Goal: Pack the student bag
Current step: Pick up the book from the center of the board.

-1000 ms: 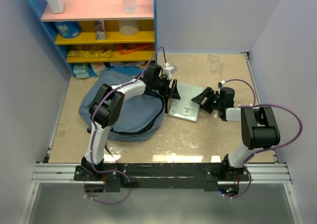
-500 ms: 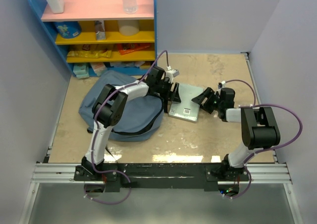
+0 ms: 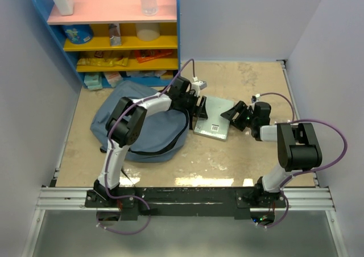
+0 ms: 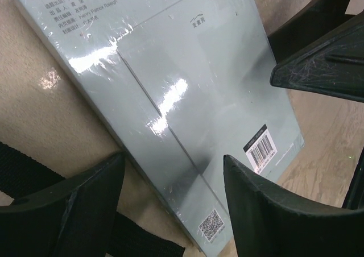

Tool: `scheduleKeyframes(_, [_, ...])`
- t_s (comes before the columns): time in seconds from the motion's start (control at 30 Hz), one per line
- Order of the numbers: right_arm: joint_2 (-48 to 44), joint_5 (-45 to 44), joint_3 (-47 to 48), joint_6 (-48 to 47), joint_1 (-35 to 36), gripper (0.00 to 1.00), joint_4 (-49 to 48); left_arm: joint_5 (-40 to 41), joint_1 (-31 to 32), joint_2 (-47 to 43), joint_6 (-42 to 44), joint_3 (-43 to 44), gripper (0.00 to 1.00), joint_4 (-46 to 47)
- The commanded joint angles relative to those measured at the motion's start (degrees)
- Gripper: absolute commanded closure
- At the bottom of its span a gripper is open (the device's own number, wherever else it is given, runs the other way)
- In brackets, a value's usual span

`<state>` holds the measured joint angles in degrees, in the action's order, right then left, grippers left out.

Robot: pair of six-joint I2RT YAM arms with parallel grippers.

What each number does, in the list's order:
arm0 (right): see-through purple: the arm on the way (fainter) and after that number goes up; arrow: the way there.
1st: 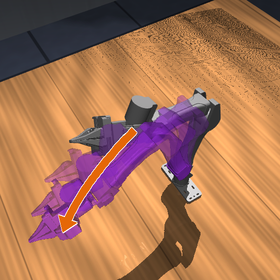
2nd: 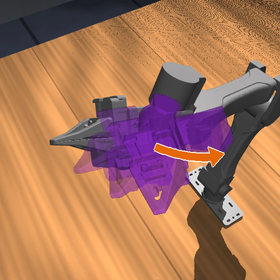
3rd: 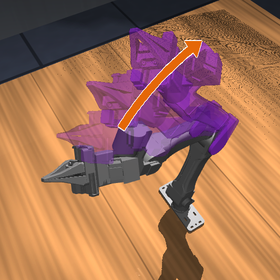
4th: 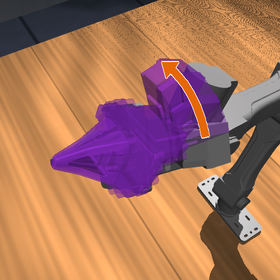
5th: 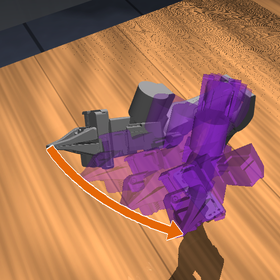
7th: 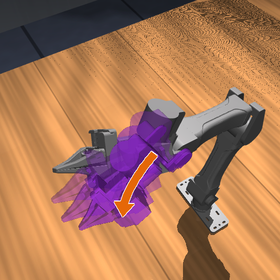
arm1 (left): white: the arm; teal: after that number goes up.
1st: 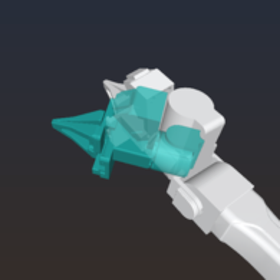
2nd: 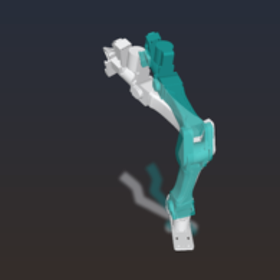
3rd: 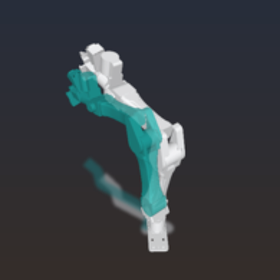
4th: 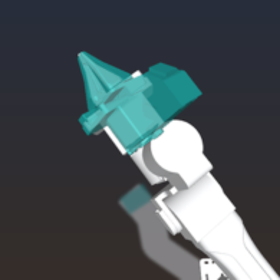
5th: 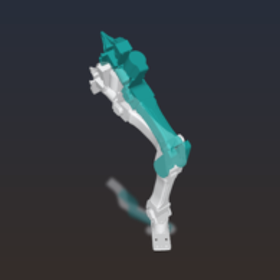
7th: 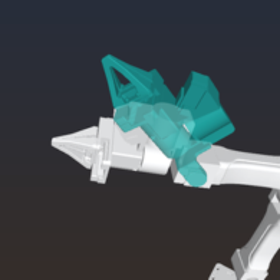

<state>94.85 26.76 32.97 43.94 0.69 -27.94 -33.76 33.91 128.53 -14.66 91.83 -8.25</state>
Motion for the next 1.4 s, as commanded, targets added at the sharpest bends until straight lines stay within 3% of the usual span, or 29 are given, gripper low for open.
scheduleKeyframes(0.0, [2.01, -0.4, -2.38, -0.7, -0.34, 0.28, 5.88, 0.36, -0.42, -5.04, 0.86, -1.39, 0.26, -0.37])
scheduleKeyframes(0.27, [2.18, -0.05, -2.47, -0.7, -0.42, 0.28, 5.36, 2.03, -0.78, -8.64, 0.42, -4.81, 0.26, 2.89])
scheduleKeyframes(0.93, [2.36, 0.92, -2.91, -0.61, -0.51, 0.28, 4.65, 0.89, 1.07, -1.97, -0.64, 0.89, 0.26, 1.31])
scheduleKeyframes(1.37, [2.62, 1.8, -3.18, -0.79, -0.51, 0.28, 3.86, -0.26, 2.83, -2.93, -1.17, 0.45, 0.26, 1.48])
